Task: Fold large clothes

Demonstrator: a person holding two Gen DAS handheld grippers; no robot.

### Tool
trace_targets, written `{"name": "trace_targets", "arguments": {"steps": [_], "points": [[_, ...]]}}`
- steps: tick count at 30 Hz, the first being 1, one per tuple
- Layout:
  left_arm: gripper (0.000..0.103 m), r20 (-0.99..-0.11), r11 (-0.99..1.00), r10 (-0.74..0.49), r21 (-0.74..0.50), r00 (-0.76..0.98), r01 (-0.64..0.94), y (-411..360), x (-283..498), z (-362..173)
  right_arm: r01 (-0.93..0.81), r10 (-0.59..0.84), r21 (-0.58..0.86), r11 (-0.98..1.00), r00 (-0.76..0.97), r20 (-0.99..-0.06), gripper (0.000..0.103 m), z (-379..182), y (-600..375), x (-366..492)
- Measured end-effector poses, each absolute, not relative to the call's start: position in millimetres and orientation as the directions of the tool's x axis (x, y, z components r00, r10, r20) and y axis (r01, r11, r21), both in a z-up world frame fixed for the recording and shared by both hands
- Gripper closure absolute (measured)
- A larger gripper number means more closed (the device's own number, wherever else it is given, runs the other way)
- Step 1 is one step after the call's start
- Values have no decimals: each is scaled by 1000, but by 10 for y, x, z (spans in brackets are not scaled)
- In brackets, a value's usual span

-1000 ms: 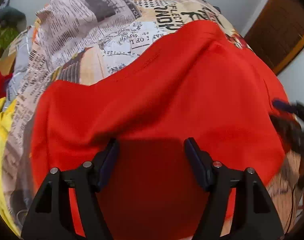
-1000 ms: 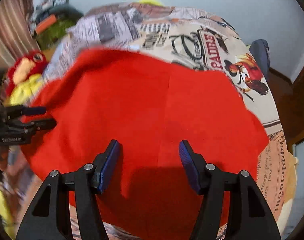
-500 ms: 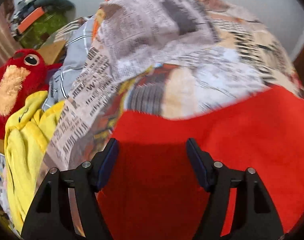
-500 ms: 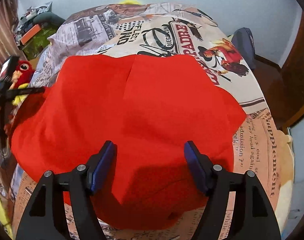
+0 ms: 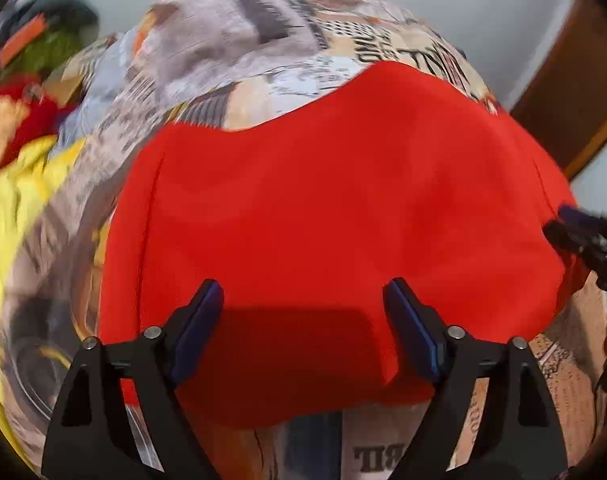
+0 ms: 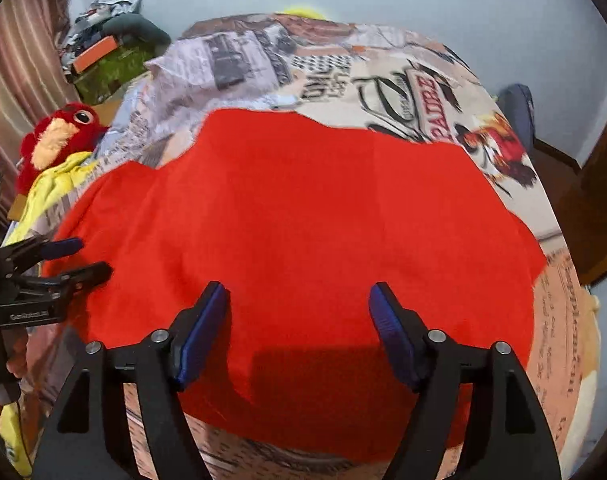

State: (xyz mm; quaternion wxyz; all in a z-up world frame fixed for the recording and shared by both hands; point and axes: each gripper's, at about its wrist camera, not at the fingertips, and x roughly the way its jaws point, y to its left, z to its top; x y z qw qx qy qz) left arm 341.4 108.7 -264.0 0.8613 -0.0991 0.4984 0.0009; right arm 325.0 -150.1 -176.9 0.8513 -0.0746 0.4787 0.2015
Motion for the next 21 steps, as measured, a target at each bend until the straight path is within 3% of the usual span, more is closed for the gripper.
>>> {"name": "trace_targets", "arguments": {"steps": [6, 9, 11, 14, 18, 21], "points": [[18, -862, 954, -39, -183, 506, -237, 1504, 3131, -2661, -286, 189, 56, 957, 465, -865, 23, -1824, -2051, 3211], [18, -873, 934, 48, -133, 485, -332, 1694, 2950, -2616, -248, 149, 30, 968, 475, -867, 23, -1791, -2180, 3119], [18, -855, 911, 42, -179, 516, -370, 1799, 2756, -2534, -232, 127, 16, 973, 472, -872, 23, -1768, -2206, 3053], [18, -838, 888, 46, -215, 544, -406, 1878, 2528, -2429, -226, 111, -3, 974, 488, -866, 23, -1708, -2188, 2982], [18, -788, 881, 186, -131, 587, -455, 1816, 2261, -2181, -252, 117, -25, 967, 529, -841, 23, -1524, -2052, 2922], [18, -770, 886, 137, -185, 623, -424, 1772, 2209, -2079, -294, 149, -31, 955, 570, -808, 23, -1367, -1891, 2926]]}}
